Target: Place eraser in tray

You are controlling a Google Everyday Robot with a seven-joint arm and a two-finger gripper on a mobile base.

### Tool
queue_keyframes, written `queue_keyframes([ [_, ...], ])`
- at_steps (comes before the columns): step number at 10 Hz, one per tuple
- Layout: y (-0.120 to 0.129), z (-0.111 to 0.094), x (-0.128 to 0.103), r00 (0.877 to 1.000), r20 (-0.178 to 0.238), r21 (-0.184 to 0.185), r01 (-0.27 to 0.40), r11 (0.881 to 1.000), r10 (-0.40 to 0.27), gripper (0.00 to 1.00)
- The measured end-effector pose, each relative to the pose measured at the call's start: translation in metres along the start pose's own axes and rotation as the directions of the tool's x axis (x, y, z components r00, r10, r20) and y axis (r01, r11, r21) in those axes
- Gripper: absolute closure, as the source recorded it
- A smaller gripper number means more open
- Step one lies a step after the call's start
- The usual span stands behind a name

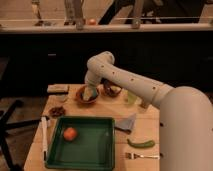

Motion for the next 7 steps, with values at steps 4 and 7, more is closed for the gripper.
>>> queue_keyframes([
  [4,-0.014,0.025,-0.027,0.999,0.011,-0.032,0.045,0.998,-0.044,0.2],
  [7,-0.021,0.044,-0.04,0.997,0.021,-0.066,0.08,0.995,-0.079,0.2],
])
